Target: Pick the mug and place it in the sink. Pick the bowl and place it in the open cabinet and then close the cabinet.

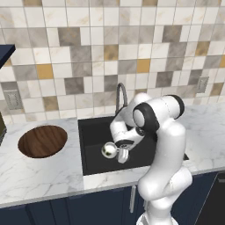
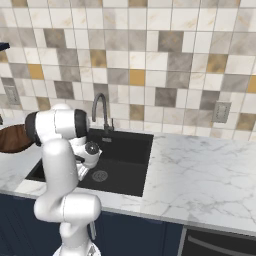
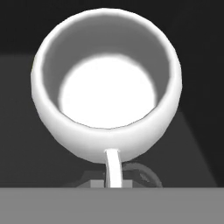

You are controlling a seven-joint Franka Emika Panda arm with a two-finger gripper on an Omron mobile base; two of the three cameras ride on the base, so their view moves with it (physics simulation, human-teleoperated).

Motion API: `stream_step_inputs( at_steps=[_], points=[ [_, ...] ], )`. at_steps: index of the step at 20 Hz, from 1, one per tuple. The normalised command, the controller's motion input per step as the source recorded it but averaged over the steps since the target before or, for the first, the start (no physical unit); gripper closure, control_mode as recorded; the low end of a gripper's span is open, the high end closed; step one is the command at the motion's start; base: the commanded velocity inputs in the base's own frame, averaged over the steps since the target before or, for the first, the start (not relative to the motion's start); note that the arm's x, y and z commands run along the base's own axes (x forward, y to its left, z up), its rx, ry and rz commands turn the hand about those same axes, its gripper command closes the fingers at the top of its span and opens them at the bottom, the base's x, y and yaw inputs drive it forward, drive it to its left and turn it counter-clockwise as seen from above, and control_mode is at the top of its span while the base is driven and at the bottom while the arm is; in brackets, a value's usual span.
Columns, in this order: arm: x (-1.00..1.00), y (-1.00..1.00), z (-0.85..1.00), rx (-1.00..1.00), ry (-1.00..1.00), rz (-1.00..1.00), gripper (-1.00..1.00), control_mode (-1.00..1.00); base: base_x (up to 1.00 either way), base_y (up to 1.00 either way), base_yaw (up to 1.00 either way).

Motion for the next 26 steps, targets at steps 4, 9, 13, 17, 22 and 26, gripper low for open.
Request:
stream_step_inputs(
  at_steps=[4,9,13,17,22,26],
  points=[
    [0.31,0.11,-0.13,0.00,0.00,0.00,1.00,-1.00,0.00,0.00,0.00],
    [0.23,0.14,-0.20,-0.01,0.00,0.00,1.00,-1.00,0.00,0.00,0.00],
    [0.33,0.12,-0.20,-0.03,0.00,0.00,1.00,-1.00,0.00,0.00,0.00],
    [0.42,0.16,-0.16,0.00,0.00,0.00,1.00,-1.00,0.00,0.00,0.00],
    [0.42,0.17,-0.16,0.00,0.00,0.00,1.00,-1.00,0.00,0.00,0.00],
    [0.25,0.07,-0.12,0.00,0.00,0.00,1.00,-1.00,0.00,0.00,0.00]
  ],
)
